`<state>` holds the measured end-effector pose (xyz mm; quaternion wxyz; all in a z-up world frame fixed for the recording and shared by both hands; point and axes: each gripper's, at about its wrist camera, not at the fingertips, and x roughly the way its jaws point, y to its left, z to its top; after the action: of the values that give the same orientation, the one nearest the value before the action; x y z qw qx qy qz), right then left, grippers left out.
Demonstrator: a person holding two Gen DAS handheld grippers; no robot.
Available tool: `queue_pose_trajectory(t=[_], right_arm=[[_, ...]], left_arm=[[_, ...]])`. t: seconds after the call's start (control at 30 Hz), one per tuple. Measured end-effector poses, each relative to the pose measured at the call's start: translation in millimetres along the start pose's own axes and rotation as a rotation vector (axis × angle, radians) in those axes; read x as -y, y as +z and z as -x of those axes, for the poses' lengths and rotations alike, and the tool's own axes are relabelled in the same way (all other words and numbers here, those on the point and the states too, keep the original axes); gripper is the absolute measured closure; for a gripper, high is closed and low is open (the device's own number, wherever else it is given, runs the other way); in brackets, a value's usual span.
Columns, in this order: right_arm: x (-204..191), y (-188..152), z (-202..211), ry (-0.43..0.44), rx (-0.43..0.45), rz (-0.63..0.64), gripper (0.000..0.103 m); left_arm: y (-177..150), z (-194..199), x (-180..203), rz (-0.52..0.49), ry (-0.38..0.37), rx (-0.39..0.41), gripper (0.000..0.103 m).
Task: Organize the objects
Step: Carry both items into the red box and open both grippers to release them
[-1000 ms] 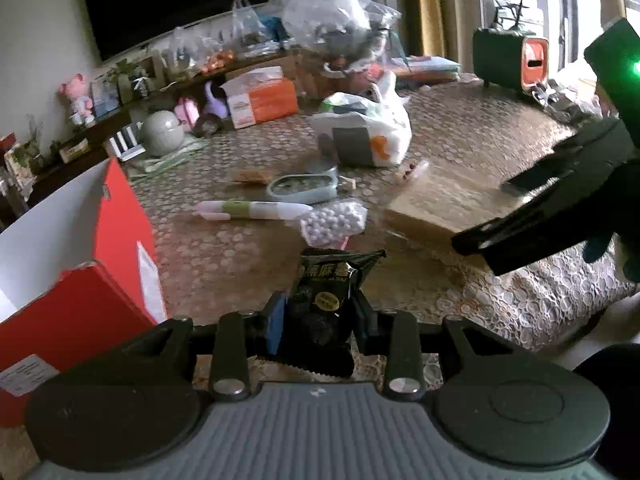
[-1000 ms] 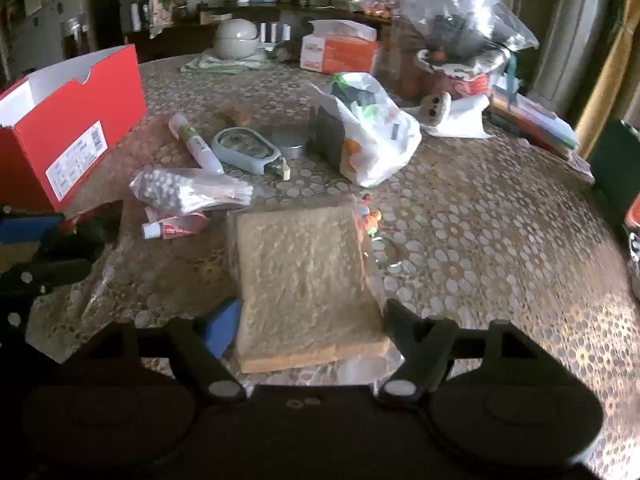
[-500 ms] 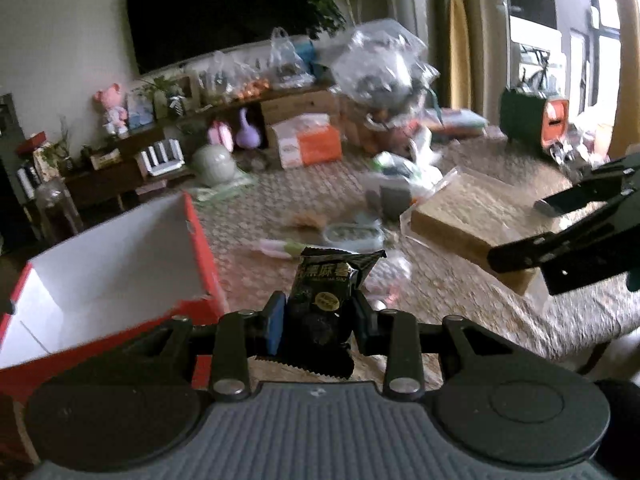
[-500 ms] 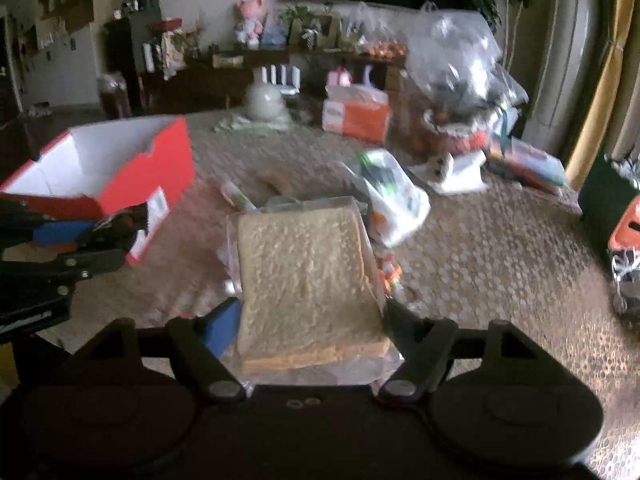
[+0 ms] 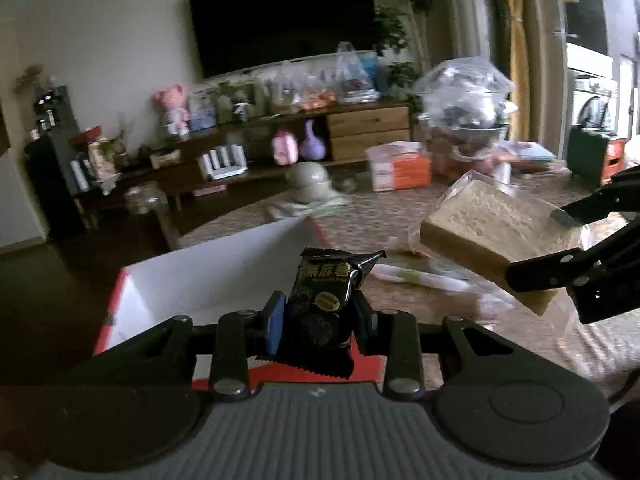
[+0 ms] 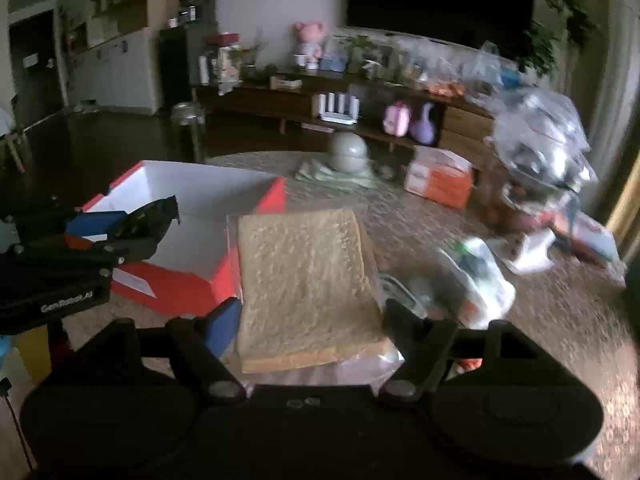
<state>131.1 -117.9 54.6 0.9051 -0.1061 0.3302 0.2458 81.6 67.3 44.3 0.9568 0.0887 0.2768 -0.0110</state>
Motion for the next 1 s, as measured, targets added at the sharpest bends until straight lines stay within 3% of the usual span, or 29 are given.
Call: queue_pose_trajectory(t=[0.43, 0.67, 1.0], right_arm=[[-67, 46, -67, 0.057, -0.064, 0.039, 0.026], [-94, 63, -113, 0.026, -0.105, 0.111, 0.026], [-120, 73, -173, -0.003, -0.165, 0.176, 0.026]], left_arm=[[-7, -38, -79, -0.015, 0.115, -0.111, 0.070], [-5, -69, -112, -0.081, 0.169, -0.166, 0.069], [0, -124, -124, -0.183, 0.099, -0.297, 0.069]])
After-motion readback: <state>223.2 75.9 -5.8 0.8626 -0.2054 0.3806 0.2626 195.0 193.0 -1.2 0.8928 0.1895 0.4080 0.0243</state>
